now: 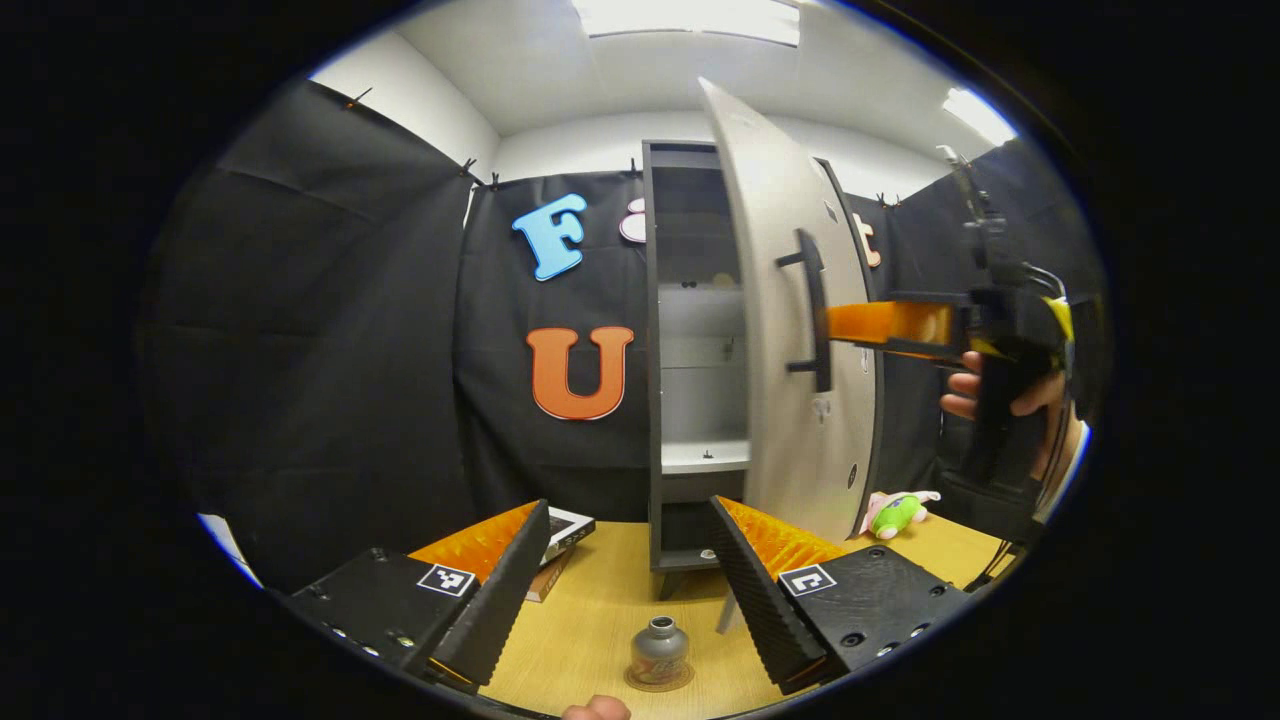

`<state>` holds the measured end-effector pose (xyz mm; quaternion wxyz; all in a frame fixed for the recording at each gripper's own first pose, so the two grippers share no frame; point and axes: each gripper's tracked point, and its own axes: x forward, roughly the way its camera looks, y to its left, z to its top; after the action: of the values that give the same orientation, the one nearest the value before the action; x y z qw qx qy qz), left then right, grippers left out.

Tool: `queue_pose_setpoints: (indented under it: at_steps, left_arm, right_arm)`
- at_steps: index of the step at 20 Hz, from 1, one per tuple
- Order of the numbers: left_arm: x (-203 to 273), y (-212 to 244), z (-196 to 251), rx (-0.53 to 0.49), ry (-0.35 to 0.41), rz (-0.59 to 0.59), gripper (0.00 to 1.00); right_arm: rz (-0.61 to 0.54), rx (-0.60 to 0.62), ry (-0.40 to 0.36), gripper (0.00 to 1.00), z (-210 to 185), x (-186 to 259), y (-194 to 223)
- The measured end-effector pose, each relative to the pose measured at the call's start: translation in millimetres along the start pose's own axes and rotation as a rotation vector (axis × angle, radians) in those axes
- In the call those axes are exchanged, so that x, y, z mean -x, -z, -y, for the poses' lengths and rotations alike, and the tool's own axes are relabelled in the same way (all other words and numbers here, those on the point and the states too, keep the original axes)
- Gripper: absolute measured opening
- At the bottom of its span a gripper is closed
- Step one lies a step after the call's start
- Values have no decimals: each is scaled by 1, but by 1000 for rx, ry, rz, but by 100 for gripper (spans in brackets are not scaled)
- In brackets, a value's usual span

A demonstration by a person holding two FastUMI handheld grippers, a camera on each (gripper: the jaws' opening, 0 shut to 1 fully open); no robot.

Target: Open the cabinet door with the right hand, grasp the bottle in the cabinet with the left hand and place it on the coaster, then close the cabinet door with the right hand.

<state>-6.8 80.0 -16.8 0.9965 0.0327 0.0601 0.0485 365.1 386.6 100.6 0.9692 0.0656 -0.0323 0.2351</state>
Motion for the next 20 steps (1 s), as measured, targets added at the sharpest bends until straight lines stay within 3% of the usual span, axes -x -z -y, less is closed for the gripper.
queue_pose_setpoints:
  at_steps: [4, 8, 14, 18, 20]
  left_arm:
    - [-1, 4, -10, 4, -19, -1, 94]
    - [1, 11, -14, 10, -29, -12, 94]
    - [1, 15, 2, 13, -4, -7, 94]
    - [-1, 11, 25, 47, 37, 17, 94]
    - [-2, 11, 33, 45, 47, 24, 94]
  right_arm:
    - [-31, 0, 46, 78, 10, -49, 21]
    - [-2, 34, 89, 80, 24, -35, 15]
    - [-3, 69, 171, 81, 45, 65, 8]
    - [-17, 123, 297, 81, 78, 154, 12]
    - [-38, 127, 364, 86, 95, 197, 21]
